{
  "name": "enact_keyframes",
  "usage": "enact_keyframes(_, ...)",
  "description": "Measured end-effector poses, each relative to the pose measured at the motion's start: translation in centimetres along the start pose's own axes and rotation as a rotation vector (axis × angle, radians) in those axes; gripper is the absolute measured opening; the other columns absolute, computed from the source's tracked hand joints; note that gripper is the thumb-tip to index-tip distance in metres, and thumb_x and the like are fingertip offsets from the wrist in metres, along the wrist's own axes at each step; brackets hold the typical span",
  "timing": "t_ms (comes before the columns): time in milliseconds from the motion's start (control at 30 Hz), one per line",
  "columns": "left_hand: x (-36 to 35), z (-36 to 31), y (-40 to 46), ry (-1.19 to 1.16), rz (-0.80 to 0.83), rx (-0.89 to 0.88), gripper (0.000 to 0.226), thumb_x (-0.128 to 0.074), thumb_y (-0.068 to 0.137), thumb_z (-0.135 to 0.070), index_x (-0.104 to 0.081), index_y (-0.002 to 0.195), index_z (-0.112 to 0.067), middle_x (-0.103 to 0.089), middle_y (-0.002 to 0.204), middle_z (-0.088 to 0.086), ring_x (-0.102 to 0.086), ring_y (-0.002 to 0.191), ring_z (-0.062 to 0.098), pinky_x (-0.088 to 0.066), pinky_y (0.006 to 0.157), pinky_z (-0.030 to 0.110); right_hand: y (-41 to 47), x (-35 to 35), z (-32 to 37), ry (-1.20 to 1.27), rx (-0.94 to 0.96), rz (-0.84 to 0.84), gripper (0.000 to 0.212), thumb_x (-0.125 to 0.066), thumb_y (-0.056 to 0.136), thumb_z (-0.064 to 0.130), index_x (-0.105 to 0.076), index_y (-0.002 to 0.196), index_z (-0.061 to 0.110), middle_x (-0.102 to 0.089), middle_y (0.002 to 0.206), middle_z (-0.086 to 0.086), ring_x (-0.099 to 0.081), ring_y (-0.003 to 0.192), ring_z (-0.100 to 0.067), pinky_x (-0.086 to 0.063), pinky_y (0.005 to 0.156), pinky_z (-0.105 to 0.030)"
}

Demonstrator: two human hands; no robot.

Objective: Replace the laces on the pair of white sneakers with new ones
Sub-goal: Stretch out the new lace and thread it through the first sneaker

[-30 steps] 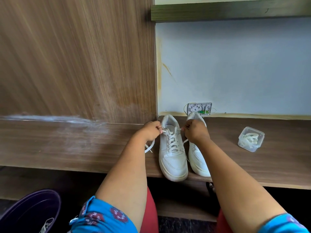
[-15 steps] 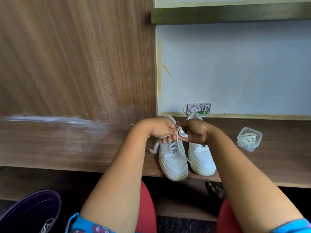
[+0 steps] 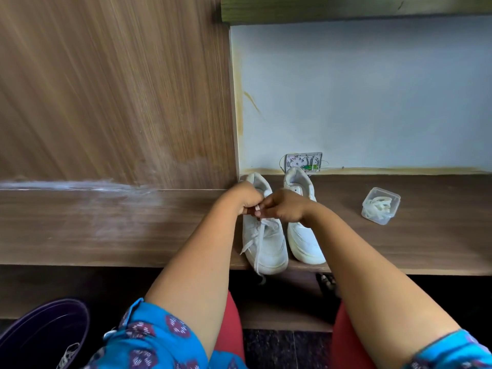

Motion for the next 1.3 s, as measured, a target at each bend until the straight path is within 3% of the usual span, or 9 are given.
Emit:
enact_keyframes(167, 1.1, 0.8, 0.7, -0.384, -0.003, 0.079, 0.019, -0.041, 0.098, -0.004, -0.057, 0.089, -0.009, -0.059, 0.070, 0.001, -0.056, 0.061, 0.009, -0.051, 0.053, 0.021, 0.3, 1.4, -1.0, 0.053, -0.202, -0.066, 0.038, -0.056, 0.095, 0.038, -0.069, 0.085, 0.004, -0.065, 0.079, -0.010, -0.056, 0.070, -0.018, -0.047, 0.065, -0.025)
enact_keyframes(267, 1.4, 1.5, 1.3, -0.599, -0.041, 0.115, 0.033, -0.037, 0.102, -0.010, -0.056, 0.075, -0.009, -0.047, 0.056, -0.003, -0.038, 0.056, 0.007, -0.039, 0.056, 0.021, 0.6, 2.2, -2.6, -0.148, -0.278, -0.292, 0.030, -0.061, 0.092, 0.033, -0.074, 0.093, 0.006, -0.069, 0.085, -0.011, -0.057, 0.075, -0.017, -0.048, 0.072, -0.030)
enact_keyframes(400, 1.5, 1.6, 0.5, -0.726, 0.010, 0.153, 0.030, -0.040, 0.099, -0.011, -0.059, 0.075, -0.007, -0.035, 0.054, -0.004, -0.030, 0.046, 0.007, -0.039, 0.047, 0.019, 1.0, 1.4, -1.5, 0.398, -0.132, -0.597, 0.016, -0.052, 0.092, 0.003, -0.065, 0.088, 0.010, -0.061, 0.069, -0.003, -0.059, 0.065, -0.020, -0.054, 0.067, -0.036)
enact_keyframes(533, 1.2, 1.2, 0.0, -0.027, -0.159, -0.234, 0.011, -0.064, 0.082, -0.012, -0.063, 0.086, -0.022, -0.066, 0.090, 0.003, -0.062, 0.079, 0.016, -0.051, 0.067, 0.027, 0.7, 0.9, 0.4, 0.491, 0.071, -0.394, 0.019, -0.049, 0.094, 0.001, -0.066, 0.094, 0.011, -0.061, 0.072, -0.001, -0.055, 0.059, -0.011, -0.045, 0.053, -0.020)
enact_keyframes(667, 1.0, 0.9, -0.7, 0.400, -0.412, -0.402, 0.018, -0.065, 0.081, -0.022, -0.067, 0.098, -0.017, -0.069, 0.099, 0.007, -0.064, 0.093, 0.028, -0.044, 0.067, 0.027, 0.5, 1.5, 0.9, 0.332, 0.238, -0.209, 0.016, -0.062, 0.091, 0.007, -0.067, 0.105, 0.011, -0.070, 0.098, -0.013, -0.068, 0.094, -0.015, -0.052, 0.088, -0.025)
enact_keyframes(733, 1.1, 0.9, -0.5, 0.467, -0.488, -0.440, 0.021, -0.064, 0.081, -0.022, -0.067, 0.100, -0.014, -0.068, 0.101, 0.010, -0.063, 0.094, 0.030, -0.045, 0.067, 0.028, 0.8, 1.8, 0.8, 0.394, 0.258, -0.173, 0.012, -0.064, 0.089, 0.005, -0.068, 0.100, 0.009, -0.070, 0.097, -0.016, -0.067, 0.093, -0.025, -0.051, 0.088, -0.032)
enact_keyframes(1000, 1.0, 1.6, 1.2, 0.414, -0.550, -0.745, 0.012, -0.067, 0.079, -0.015, -0.071, 0.090, -0.017, -0.070, 0.096, -0.002, -0.063, 0.091, 0.022, -0.051, 0.071, 0.032, 3.4, 0.7, -1.4, 0.265, 0.010, -0.697, 0.006, -0.065, 0.085, 0.012, -0.066, 0.085, 0.018, -0.063, 0.076, 0.011, -0.057, 0.072, -0.006, -0.041, 0.060, -0.010)
enact_keyframes(1200, 1.1, 1.1, 1.2, 0.326, -0.428, -0.545, 0.003, -0.065, 0.084, -0.016, -0.065, 0.081, -0.016, -0.066, 0.089, 0.003, -0.062, 0.085, 0.023, -0.048, 0.072, 0.030, 4.3, 0.1, -2.1, 0.012, -0.066, -0.744, 0.014, -0.067, 0.079, 0.013, -0.068, 0.093, 0.013, -0.066, 0.089, 0.002, -0.060, 0.085, -0.016, -0.043, 0.072, -0.021)
enact_keyframes(1300, 0.5, 0.7, 0.1, -0.152, -0.074, -0.199, 0.008, -0.058, 0.093, -0.019, -0.058, 0.086, -0.015, -0.054, 0.067, 0.001, -0.049, 0.056, 0.012, -0.040, 0.052, 0.023, 3.1, 0.8, -1.7, -0.090, -0.013, -0.671, 0.018, -0.059, 0.076, 0.007, -0.065, 0.074, 0.023, -0.066, 0.081, 0.003, -0.061, 0.082, -0.019, -0.042, 0.065, -0.018)
Point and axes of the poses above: each hand's wrist, its own y-axis towards the middle knuckle, its own x-axis out of the back of the hand, z = x × y, the point moved 1 cm from there along y, towards the middle knuckle
